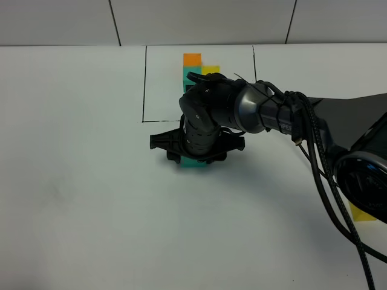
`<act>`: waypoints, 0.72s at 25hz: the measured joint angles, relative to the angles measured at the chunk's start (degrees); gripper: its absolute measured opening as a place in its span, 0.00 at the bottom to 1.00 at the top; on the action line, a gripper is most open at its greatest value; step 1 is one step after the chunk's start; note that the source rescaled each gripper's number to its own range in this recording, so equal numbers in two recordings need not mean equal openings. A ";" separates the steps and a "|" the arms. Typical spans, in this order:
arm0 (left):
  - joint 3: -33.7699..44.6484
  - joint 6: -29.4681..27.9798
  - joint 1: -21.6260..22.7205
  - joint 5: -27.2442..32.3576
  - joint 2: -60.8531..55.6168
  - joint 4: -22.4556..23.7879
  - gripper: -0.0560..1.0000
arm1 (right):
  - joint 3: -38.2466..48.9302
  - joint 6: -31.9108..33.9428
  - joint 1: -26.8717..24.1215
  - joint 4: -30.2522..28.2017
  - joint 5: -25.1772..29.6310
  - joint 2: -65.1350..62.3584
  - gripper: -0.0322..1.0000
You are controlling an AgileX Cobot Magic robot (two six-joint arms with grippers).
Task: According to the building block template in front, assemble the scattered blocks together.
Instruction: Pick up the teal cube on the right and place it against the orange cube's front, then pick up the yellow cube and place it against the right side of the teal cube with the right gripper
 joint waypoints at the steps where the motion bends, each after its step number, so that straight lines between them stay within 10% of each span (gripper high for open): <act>1: 0.00 0.00 0.00 0.00 0.00 0.00 0.82 | 0.00 -0.57 0.00 0.17 -0.16 0.05 0.53; 8: 0.00 0.00 0.00 0.00 0.00 0.00 0.82 | 0.11 -2.72 0.72 0.70 0.32 -1.05 0.94; 18: 0.00 0.00 0.00 0.00 0.00 0.00 0.82 | 3.78 -8.38 2.21 0.80 3.82 -10.29 1.00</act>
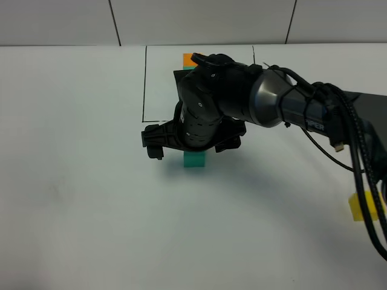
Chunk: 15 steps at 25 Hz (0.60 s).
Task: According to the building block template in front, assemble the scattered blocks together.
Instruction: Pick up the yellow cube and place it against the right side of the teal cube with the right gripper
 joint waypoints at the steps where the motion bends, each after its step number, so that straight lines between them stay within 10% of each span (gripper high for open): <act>1: 0.00 0.00 0.00 0.00 0.00 0.00 0.82 | 1.68 -0.81 -0.08 0.00 0.00 -1.32 1.00; 15: 0.00 0.00 0.00 0.00 0.00 0.00 0.82 | 25.59 -7.01 -7.33 -5.33 3.85 -24.33 1.00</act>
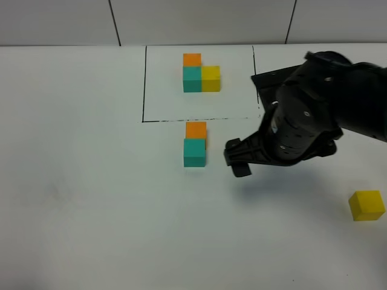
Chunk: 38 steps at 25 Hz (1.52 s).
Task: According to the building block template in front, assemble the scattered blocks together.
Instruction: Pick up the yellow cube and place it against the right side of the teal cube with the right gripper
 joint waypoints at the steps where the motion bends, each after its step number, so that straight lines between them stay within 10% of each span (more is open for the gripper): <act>1: 0.00 0.00 0.00 0.00 0.00 0.00 0.82 | 1.21 -0.62 -0.79 -0.49 0.63 -1.43 1.00; 18: 0.00 0.00 0.00 0.00 0.00 0.00 0.82 | 23.84 -16.96 -23.85 3.46 -8.00 -13.84 1.00; 38: 0.00 0.05 0.00 0.00 0.00 0.00 0.82 | 25.54 -26.46 -33.40 9.69 -17.10 -1.76 0.85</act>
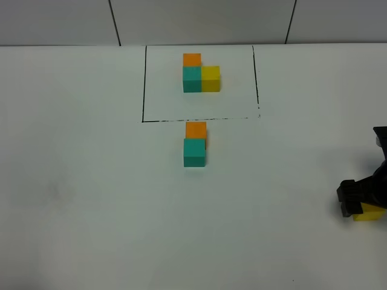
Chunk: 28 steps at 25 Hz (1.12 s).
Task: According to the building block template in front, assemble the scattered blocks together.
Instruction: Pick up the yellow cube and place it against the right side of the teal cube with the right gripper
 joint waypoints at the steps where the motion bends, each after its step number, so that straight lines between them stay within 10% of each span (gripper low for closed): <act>1: 0.00 0.00 0.00 0.00 0.00 0.00 0.82 | 0.00 -0.15 0.00 0.14 0.00 0.34 0.81; 11: 0.00 0.00 0.00 0.00 0.00 0.00 0.82 | 0.00 0.40 0.00 0.36 -0.21 0.79 0.27; 18: 0.00 0.00 0.00 0.00 0.00 0.00 0.82 | -1.95 -2.27 0.12 -1.75 0.91 0.72 0.27; 28: 0.00 0.00 0.00 0.00 0.00 0.00 0.82 | -17.28 -45.45 11.22 0.98 16.82 2.08 0.27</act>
